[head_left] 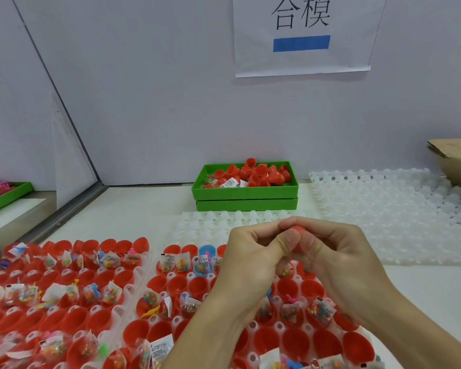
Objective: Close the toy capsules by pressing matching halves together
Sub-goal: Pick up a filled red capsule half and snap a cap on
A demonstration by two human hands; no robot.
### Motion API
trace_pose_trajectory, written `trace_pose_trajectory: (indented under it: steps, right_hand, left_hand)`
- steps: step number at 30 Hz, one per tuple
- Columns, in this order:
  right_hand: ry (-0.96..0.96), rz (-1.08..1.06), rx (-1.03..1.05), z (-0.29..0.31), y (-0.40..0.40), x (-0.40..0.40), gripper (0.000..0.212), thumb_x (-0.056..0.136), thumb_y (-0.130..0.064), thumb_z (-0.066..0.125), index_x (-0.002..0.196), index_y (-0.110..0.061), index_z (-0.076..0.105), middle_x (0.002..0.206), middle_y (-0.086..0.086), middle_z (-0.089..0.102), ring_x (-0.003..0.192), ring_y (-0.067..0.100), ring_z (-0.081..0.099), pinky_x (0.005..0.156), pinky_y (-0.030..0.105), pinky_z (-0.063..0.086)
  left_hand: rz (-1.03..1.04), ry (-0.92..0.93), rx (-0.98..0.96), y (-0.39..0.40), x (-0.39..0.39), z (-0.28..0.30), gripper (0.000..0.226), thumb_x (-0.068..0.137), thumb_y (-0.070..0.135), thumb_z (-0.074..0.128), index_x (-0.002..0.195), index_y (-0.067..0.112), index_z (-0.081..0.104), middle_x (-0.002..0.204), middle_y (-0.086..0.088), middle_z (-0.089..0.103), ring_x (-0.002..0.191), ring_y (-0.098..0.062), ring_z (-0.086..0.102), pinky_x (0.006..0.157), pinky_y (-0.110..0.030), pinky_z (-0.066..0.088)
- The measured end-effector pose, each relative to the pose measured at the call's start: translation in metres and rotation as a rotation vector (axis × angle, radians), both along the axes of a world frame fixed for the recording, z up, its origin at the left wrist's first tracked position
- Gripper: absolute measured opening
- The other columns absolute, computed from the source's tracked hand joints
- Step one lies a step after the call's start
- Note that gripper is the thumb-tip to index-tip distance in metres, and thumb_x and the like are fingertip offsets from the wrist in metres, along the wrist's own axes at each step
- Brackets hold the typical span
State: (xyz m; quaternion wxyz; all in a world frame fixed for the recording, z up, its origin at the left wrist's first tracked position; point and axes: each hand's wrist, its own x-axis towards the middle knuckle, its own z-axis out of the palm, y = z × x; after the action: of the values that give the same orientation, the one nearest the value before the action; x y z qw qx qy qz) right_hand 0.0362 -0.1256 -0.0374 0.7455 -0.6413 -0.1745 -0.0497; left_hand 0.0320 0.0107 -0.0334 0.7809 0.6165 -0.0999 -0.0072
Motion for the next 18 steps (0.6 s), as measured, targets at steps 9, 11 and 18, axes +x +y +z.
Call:
trace_pose_trajectory:
  steps: [9, 11, 18]
  right_hand:
    - [-0.065, 0.055, -0.067, 0.004, -0.006, 0.001, 0.027, 0.081, -0.025, 0.068, 0.107, -0.025, 0.076, 0.104, 0.007, 0.076, 0.103, 0.025, 0.071, 0.089, 0.036, 0.058]
    - [-0.039, 0.117, -0.079, 0.005, -0.010, 0.003, 0.047, 0.080, -0.035, 0.073, 0.125, -0.036, 0.064, 0.110, 0.008, 0.074, 0.107, 0.025, 0.070, 0.093, 0.036, 0.056]
    - [0.033, 0.184, 0.027, 0.005, -0.014, 0.006, 0.088, 0.060, -0.045, 0.091, 0.137, -0.047, 0.047, 0.116, 0.011, 0.072, 0.110, 0.029, 0.068, 0.096, 0.039, 0.053]
  left_hand:
    - [-0.025, -0.011, -0.036, 0.001, -0.001, 0.000, 0.037, 0.077, 0.022, 0.069, 0.111, 0.006, 0.072, 0.107, -0.014, 0.074, 0.105, -0.027, 0.070, 0.092, -0.036, 0.056]
    - [-0.038, -0.020, 0.002, 0.005, 0.000, 0.000, 0.039, 0.079, 0.026, 0.069, 0.114, 0.011, 0.071, 0.110, -0.011, 0.074, 0.108, -0.025, 0.069, 0.098, -0.042, 0.054]
    - [-0.022, -0.170, 0.197, 0.011, -0.004, 0.001, 0.037, 0.084, 0.041, 0.066, 0.118, 0.030, 0.069, 0.107, 0.001, 0.075, 0.108, -0.017, 0.069, 0.089, -0.031, 0.057]
